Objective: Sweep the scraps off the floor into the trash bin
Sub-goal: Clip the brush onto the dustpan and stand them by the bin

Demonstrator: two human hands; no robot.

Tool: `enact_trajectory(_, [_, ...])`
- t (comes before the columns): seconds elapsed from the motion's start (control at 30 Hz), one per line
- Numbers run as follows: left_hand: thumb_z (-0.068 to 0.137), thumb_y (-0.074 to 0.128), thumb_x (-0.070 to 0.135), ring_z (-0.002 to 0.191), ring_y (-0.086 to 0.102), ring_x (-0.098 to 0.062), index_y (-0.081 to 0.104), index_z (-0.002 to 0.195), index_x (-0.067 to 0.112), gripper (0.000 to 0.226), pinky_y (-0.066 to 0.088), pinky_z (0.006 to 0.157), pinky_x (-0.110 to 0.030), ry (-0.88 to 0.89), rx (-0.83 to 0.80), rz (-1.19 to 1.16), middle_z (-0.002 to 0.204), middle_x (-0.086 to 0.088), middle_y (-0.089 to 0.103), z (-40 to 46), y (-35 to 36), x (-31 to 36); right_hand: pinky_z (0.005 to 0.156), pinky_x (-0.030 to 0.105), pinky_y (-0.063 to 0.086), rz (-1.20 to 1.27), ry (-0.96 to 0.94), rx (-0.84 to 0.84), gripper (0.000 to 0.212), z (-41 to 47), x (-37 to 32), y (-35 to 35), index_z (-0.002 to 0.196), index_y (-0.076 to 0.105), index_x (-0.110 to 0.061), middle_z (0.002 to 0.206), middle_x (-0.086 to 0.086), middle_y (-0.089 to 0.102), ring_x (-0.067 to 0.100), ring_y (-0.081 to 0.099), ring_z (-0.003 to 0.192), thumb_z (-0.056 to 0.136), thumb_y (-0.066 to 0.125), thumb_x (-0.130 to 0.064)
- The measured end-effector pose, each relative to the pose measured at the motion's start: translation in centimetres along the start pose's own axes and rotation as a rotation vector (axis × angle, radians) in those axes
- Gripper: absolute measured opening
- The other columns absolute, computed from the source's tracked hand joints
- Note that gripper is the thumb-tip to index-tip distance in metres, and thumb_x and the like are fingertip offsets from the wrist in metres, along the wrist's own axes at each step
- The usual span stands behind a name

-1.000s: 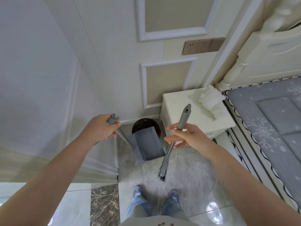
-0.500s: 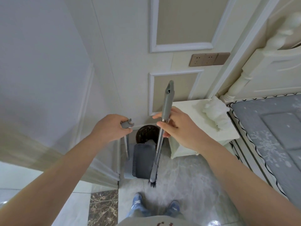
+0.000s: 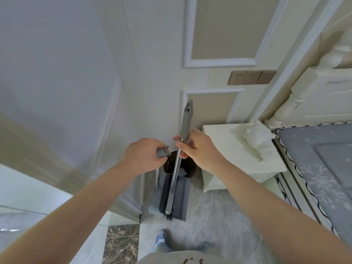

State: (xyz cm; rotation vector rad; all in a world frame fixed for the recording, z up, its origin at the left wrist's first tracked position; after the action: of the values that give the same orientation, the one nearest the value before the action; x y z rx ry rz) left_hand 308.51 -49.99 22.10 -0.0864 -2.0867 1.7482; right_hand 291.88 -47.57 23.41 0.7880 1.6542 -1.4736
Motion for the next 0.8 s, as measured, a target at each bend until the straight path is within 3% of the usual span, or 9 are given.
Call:
enact_trajectory(0.13, [0.084, 0.057, 0.041, 0.080, 0.060, -0.017, 0.068, 0.087, 0.030, 0.016, 0.052, 0.067, -0.032, 0.011, -0.004, 0.029, 0.077, 0.009, 0.065, -0.3, 0.2, 1.6, 0.066, 0.021, 0.059, 0.021, -0.006, -0.035, 0.011, 0.6, -0.3, 0.0, 0.102, 0.065, -0.017, 0.098, 0.016, 0.064, 0.012, 0.072, 0.066, 0.094, 0.062, -0.023])
enact_trajectory(0.27, [0.085, 0.059, 0.042, 0.091, 0.063, -0.019, 0.068, 0.102, 0.036, 0.021, 0.052, 0.073, -0.032, -0.019, 0.015, -0.013, 0.089, 0.009, 0.068, -0.2, -0.1, 2.2, 0.081, 0.036, 0.059, -0.007, -0.018, -0.074, 0.020, 0.6, 0.1, -0.1, 0.113, 0.066, -0.021, 0.102, 0.007, 0.066, 0.014, 0.073, 0.076, 0.094, 0.061, -0.022])
enact_trajectory(0.33, [0.084, 0.060, 0.043, 0.096, 0.063, -0.020, 0.067, 0.112, 0.037, 0.029, 0.052, 0.075, -0.033, -0.038, 0.028, -0.030, 0.088, 0.009, 0.066, -0.2, -0.3, 2.3, 0.086, 0.037, 0.058, 0.013, 0.003, -0.103, 0.020, 0.4, 0.5, -0.2, 0.113, 0.067, -0.021, 0.100, 0.001, 0.069, 0.013, 0.073, 0.080, 0.093, 0.062, -0.021])
enact_trajectory(0.43, [0.084, 0.062, 0.044, 0.099, 0.062, -0.019, 0.065, 0.115, 0.039, 0.032, 0.051, 0.077, -0.033, -0.050, 0.020, -0.048, 0.083, 0.012, 0.057, -0.3, -0.3, 2.4, 0.087, 0.027, 0.055, -0.008, 0.004, -0.069, 0.017, 0.0, 0.5, -0.8, 0.106, 0.070, -0.021, 0.090, -0.012, 0.071, 0.008, 0.070, 0.083, 0.090, 0.066, -0.020])
enact_trajectory(0.63, [0.086, 0.063, 0.047, 0.109, 0.060, -0.019, 0.061, 0.124, 0.040, 0.039, 0.048, 0.081, -0.032, -0.054, -0.009, -0.067, 0.114, 0.008, 0.067, -0.3, -0.2, 2.6, 0.082, 0.010, 0.051, -0.004, -0.021, -0.034, 0.024, -0.1, 0.3, -0.9, 0.102, 0.074, -0.023, 0.090, -0.016, 0.074, -0.005, 0.068, 0.085, 0.086, 0.065, -0.008])
enact_trajectory(0.8, [0.087, 0.062, 0.046, 0.109, 0.060, -0.020, 0.059, 0.126, 0.039, 0.040, 0.047, 0.080, -0.030, -0.074, -0.004, -0.039, 0.116, 0.006, 0.067, -0.4, -0.3, 2.4, 0.082, 0.009, 0.051, 0.038, -0.016, -0.037, 0.037, -0.4, 0.4, -0.4, 0.105, 0.073, -0.018, 0.089, -0.015, 0.073, -0.004, 0.069, 0.085, 0.084, 0.055, 0.007])
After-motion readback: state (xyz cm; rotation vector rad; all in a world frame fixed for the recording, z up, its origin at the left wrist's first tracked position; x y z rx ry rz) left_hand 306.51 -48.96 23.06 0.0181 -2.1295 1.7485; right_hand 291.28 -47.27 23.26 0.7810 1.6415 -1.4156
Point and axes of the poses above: each hand's wrist, its own z-axis towards the middle knuckle, its own y-axis out of the palm, x = y × z, the point moved 5 cm from there along z, towards the middle knuckle
